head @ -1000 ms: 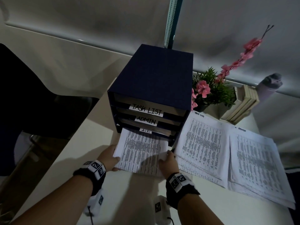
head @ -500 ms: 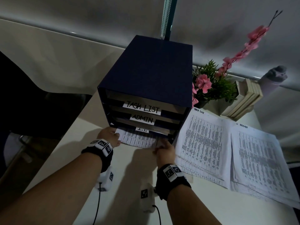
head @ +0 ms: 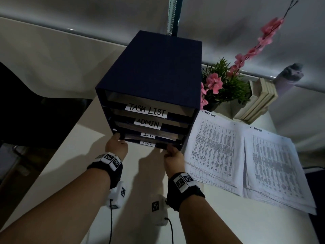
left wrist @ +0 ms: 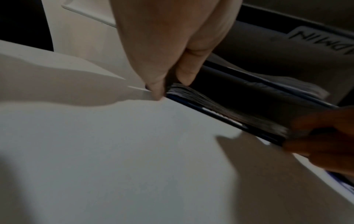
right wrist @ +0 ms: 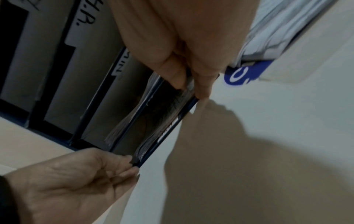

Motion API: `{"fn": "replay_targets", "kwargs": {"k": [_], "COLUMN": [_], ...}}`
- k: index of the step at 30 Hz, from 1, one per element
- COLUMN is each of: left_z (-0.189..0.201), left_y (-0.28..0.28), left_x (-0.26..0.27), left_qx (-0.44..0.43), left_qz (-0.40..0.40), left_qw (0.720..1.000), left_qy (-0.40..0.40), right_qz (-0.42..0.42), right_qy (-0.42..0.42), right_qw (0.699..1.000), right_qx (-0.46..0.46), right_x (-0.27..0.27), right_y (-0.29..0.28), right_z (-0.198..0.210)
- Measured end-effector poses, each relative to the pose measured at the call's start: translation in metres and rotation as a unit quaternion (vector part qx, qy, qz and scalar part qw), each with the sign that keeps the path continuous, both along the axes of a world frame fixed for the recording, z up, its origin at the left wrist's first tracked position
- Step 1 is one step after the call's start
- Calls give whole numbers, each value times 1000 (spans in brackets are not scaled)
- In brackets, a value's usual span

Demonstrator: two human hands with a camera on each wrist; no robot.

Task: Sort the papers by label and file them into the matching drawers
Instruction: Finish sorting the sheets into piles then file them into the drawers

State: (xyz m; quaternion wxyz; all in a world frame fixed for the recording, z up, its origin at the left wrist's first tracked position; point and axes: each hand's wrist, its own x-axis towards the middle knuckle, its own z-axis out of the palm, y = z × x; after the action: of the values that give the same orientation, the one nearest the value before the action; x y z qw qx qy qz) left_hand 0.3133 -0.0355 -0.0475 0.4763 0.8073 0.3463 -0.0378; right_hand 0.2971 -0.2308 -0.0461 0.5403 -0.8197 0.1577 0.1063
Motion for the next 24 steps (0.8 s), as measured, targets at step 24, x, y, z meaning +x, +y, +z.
{"fn": "replay_targets", "kwargs": {"k": [24], "left_z": [36], "left_y": [-235], "left_x": [-29], "left_qx": [115], "left_qz": [-159], "left_qw": [968], "left_qy": [155], "right_qz": [-206], "right_qy": [42], "right_qw": [899], "right_qx": [-384], "right_x": [-49], "right_y": [-353], "right_z": [37]}}
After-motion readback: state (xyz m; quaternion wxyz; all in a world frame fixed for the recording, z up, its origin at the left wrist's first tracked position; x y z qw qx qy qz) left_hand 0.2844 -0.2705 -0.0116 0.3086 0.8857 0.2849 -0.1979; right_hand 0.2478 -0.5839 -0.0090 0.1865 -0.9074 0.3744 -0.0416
